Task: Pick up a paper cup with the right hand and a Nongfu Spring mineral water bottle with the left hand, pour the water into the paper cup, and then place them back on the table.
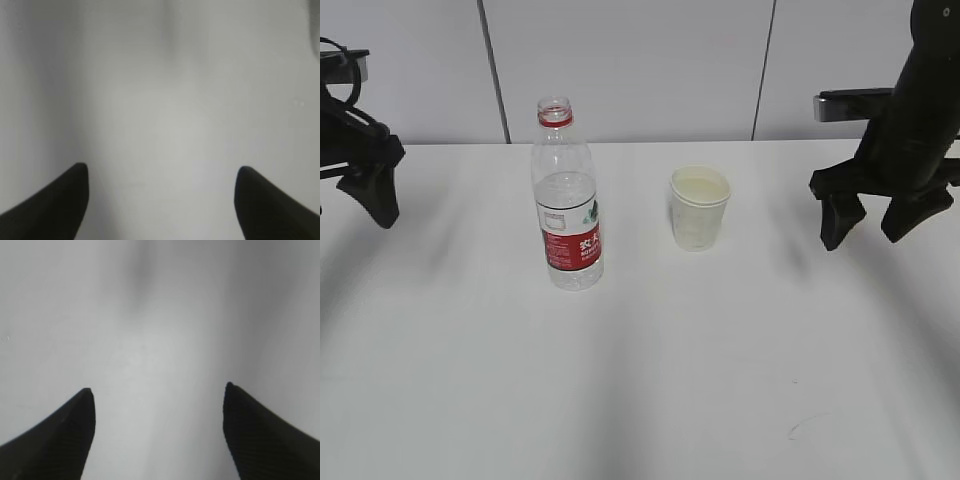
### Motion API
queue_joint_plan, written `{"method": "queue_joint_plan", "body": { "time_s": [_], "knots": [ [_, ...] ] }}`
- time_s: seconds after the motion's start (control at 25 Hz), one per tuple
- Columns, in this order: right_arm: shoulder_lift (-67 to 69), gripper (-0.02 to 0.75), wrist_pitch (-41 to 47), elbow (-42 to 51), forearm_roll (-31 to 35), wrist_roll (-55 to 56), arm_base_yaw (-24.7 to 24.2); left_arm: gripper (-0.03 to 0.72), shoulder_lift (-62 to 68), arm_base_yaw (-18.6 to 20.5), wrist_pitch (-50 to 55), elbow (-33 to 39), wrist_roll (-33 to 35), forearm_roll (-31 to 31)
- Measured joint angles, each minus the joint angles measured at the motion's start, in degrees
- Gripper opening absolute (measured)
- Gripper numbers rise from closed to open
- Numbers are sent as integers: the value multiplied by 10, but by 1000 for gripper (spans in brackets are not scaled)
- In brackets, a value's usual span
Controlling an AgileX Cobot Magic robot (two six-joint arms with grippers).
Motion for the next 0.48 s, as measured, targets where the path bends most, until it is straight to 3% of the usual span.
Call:
{"method": "queue_joint_plan", "body": {
  "time_s": [0.2,0.48],
  "knots": [
    [0,588,48,-31,0,0,0,545,0,1,20,0,-15,55],
    [-13,588,69,-61,-1,0,0,545,0,1,22,-1,-19,60]
  ]
}}
